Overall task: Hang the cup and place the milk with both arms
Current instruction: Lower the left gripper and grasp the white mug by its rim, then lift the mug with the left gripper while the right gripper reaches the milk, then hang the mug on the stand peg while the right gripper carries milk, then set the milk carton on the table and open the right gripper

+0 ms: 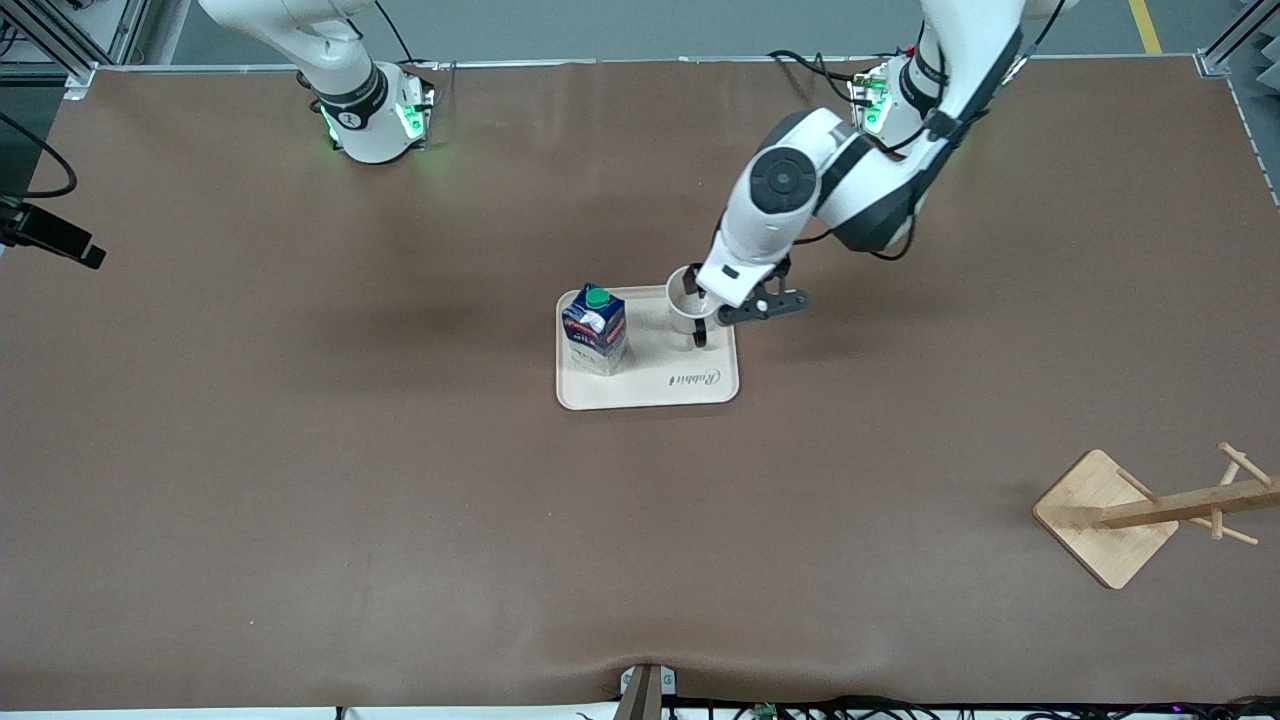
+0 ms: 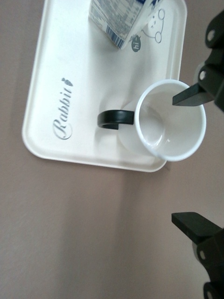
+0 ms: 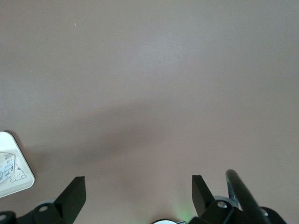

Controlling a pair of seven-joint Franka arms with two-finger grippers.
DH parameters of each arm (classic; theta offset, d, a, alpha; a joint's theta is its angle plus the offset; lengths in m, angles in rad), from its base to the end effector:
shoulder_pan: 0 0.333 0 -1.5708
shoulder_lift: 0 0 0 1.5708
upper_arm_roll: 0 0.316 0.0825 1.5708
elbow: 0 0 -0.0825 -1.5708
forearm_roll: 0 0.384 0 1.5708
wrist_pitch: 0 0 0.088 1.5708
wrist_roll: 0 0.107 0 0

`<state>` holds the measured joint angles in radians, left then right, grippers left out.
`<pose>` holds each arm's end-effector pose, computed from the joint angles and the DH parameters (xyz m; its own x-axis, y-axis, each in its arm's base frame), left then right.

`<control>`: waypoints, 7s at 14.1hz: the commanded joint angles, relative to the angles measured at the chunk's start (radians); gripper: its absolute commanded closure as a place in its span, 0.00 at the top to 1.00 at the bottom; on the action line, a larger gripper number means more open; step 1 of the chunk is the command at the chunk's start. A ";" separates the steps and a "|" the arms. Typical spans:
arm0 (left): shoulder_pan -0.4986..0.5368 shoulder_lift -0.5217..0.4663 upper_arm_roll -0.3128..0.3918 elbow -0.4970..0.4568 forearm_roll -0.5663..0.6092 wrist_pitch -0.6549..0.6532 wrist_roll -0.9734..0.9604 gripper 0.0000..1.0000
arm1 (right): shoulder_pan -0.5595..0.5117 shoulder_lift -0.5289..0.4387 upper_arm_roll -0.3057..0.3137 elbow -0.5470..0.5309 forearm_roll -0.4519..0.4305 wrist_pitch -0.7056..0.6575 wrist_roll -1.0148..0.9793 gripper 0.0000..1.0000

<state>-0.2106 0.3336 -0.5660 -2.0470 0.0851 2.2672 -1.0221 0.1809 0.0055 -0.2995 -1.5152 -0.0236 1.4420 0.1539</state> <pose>0.4237 -0.4018 0.2959 0.9706 0.2047 -0.1265 0.2079 -0.9781 0.0124 0.5388 -0.0665 0.6367 0.9595 -0.2718 -0.0735 -0.2697 -0.9622 0.0369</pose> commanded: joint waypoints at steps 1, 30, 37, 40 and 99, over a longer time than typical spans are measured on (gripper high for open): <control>-0.023 0.056 0.000 -0.035 0.102 0.090 -0.113 1.00 | 0.006 0.010 0.002 0.013 0.002 -0.005 0.013 1.00; 0.535 -0.254 0.000 0.229 0.205 -0.293 0.589 0.00 | 0.051 0.215 0.000 -0.066 0.098 0.084 -0.044 1.00; 0.792 -0.312 0.005 0.229 0.108 -0.327 1.215 0.00 | 0.332 0.079 0.003 -0.352 0.212 0.319 0.406 1.00; 0.856 -0.300 0.008 0.261 0.108 -0.327 1.394 0.00 | 0.503 0.088 0.005 -0.346 0.217 0.417 0.675 1.00; 0.855 0.044 -0.015 0.659 0.074 -0.512 1.280 1.00 | -0.077 0.226 -0.055 -0.565 0.106 0.630 -0.226 0.10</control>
<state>0.6480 0.4007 -0.5825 -1.4039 0.1445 1.8064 0.3222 0.1216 0.2405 -0.3716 -2.0257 0.0938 2.0204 -0.0680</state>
